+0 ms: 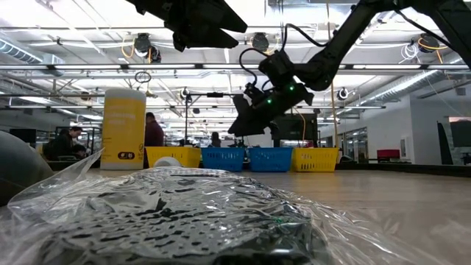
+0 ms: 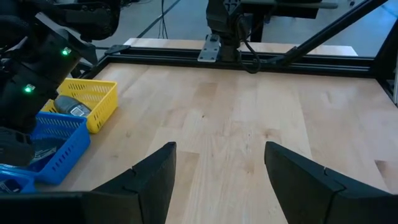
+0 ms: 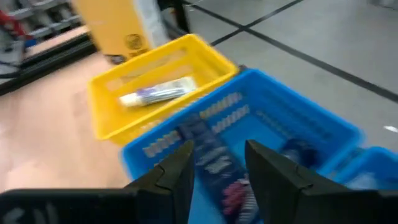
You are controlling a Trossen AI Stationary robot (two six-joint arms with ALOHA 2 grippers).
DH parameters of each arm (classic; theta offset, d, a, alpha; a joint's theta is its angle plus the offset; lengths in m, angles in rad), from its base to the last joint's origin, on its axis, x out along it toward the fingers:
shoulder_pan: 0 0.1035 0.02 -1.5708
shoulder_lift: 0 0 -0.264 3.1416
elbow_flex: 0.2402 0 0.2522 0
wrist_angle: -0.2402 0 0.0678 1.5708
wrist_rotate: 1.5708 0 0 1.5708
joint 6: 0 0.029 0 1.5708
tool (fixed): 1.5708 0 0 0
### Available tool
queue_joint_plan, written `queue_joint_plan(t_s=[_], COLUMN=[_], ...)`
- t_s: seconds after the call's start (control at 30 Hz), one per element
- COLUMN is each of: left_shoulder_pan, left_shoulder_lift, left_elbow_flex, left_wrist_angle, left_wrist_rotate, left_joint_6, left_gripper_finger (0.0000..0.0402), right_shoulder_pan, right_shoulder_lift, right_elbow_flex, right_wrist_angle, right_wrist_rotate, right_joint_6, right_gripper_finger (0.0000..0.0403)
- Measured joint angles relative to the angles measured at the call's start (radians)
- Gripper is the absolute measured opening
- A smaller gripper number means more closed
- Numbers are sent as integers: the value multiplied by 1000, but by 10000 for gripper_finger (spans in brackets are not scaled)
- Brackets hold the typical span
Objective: Pick & Place Travel size toiletries
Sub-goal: Put the toothpaste into the left yellow bin
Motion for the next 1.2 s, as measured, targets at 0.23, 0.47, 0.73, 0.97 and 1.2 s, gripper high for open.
queue_joint_plan(t_s=[0.23, 0.47, 0.73, 0.97, 1.2], left_shoulder_pan=[0, 0, -5, -42, -76], left_shoulder_lift=[0, 0, 0, 0, 0], left_elbow_flex=[0, 0, 0, 0, 0], left_wrist_angle=[0, -20, -43, -137, -320], left_wrist_rotate=[1, 7, 30, 107, 366], left_joint_6=[0, -2, -4, -23, -133], left_gripper_finger=[243, 243, 243, 243, 243], right_shoulder_pan=[43, 112, 197, 262, 319], right_shoulder_lift=[-6, -8, -8, -8, -8], right_elbow_flex=[0, 0, 0, 0, 0], right_wrist_angle=[2, 5, -46, -150, -202], right_wrist_rotate=[-122, -265, -298, -297, -296], right_joint_6=[0, -1, -36, -37, -53], right_gripper_finger=[131, 130, 130, 130, 130])
